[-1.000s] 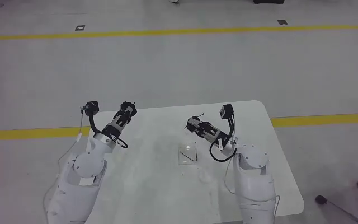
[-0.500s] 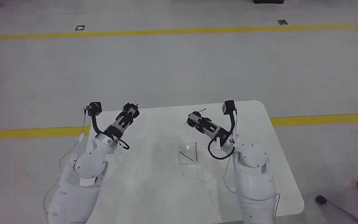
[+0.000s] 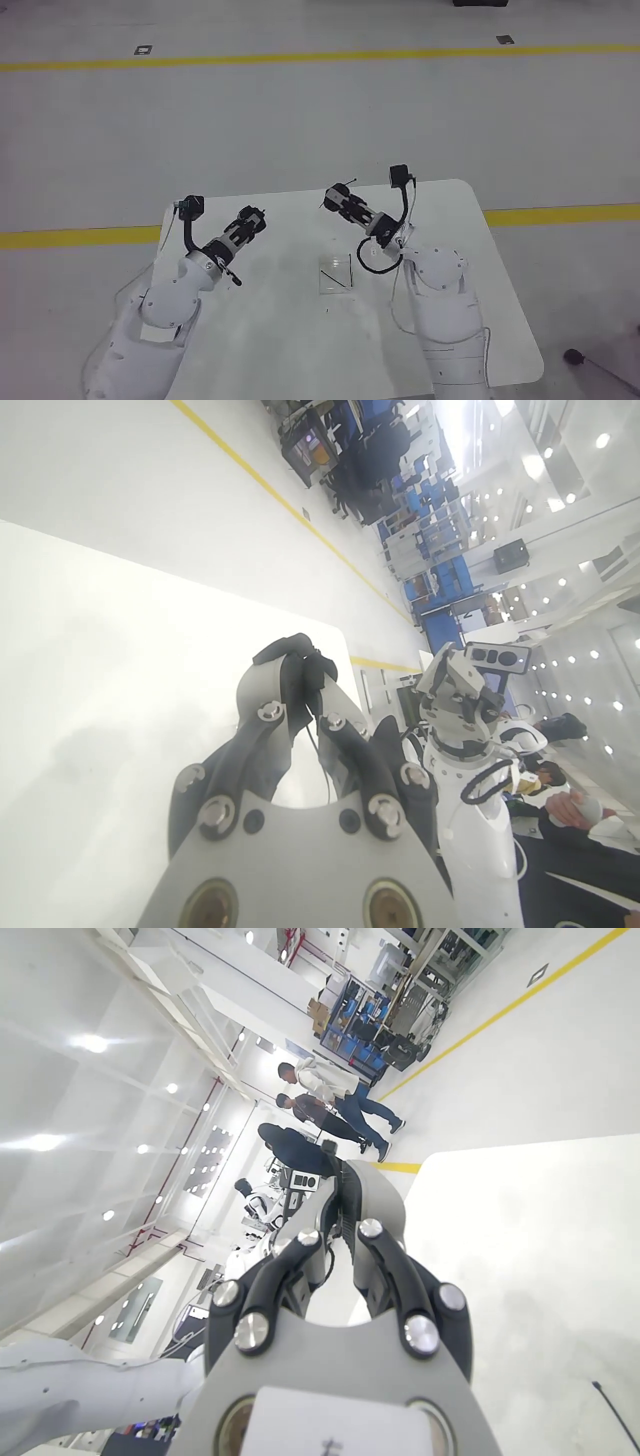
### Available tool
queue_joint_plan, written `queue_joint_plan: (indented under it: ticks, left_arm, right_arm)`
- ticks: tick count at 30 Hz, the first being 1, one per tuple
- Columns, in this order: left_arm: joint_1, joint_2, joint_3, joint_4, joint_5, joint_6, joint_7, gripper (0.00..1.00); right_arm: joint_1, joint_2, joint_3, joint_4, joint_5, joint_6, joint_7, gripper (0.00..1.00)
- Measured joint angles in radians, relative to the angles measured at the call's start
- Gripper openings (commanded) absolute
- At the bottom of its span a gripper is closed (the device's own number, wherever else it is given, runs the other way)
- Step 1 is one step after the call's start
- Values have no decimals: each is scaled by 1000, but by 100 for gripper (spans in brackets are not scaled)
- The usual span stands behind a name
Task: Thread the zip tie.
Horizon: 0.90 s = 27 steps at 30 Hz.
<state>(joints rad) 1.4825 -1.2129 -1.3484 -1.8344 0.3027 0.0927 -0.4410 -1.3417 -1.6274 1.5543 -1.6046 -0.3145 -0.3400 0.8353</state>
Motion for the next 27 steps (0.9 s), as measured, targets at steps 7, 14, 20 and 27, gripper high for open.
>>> queue_joint_plan:
  ticks: [7,14,20,27]
  left_arm:
    - [-1,0,3,1,7,-1,2,0]
    - [10,-1,19,1,-47,-6,-14,0]
    - [20,0,23,-5,-139,-21,-44,0]
    - [27,5,37,-21,-113,-11,-44,0]
  right_arm:
    - [0,0,1,0,0,0,0,0]
    - [0,5,-34,7,-35,0,-46,0]
    - [30,16,-85,51,-72,0,-96,0]
    - [53,27,-120,109,-58,0,-118,0]
